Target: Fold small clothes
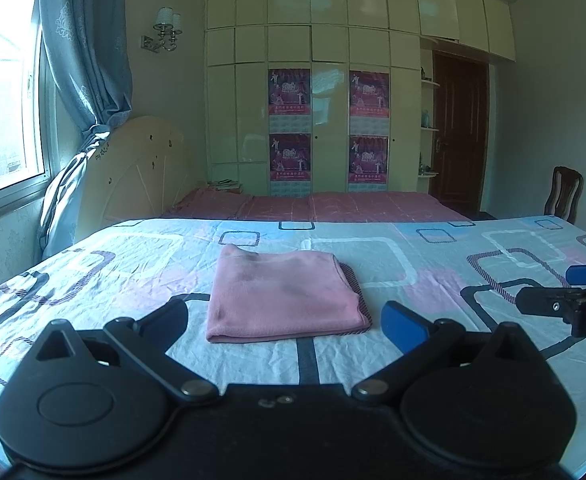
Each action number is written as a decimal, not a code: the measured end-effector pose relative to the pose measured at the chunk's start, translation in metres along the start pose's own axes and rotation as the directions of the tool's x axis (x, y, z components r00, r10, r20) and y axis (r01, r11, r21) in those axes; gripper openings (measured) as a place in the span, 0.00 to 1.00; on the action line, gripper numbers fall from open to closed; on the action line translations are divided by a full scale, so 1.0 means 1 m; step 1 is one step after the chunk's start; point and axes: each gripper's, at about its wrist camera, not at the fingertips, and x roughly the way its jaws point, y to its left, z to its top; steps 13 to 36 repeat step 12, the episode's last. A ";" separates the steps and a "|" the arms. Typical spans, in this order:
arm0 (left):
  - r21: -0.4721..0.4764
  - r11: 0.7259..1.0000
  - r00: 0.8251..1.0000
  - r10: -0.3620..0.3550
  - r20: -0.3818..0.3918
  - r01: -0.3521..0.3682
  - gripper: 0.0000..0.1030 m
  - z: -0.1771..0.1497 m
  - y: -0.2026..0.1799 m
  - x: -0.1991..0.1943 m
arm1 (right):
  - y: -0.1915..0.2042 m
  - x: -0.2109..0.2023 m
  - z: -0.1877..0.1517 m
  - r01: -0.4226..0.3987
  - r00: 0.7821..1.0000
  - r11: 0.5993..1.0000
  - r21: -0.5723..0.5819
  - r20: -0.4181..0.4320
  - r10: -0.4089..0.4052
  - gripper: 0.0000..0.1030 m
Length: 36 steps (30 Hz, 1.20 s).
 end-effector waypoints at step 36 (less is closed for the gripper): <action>0.004 0.998 0.999 -0.055 0.001 0.055 0.99 0.000 -0.002 0.000 | 0.002 0.003 0.000 -0.014 1.000 1.000 -0.006 -0.002 0.014 1.00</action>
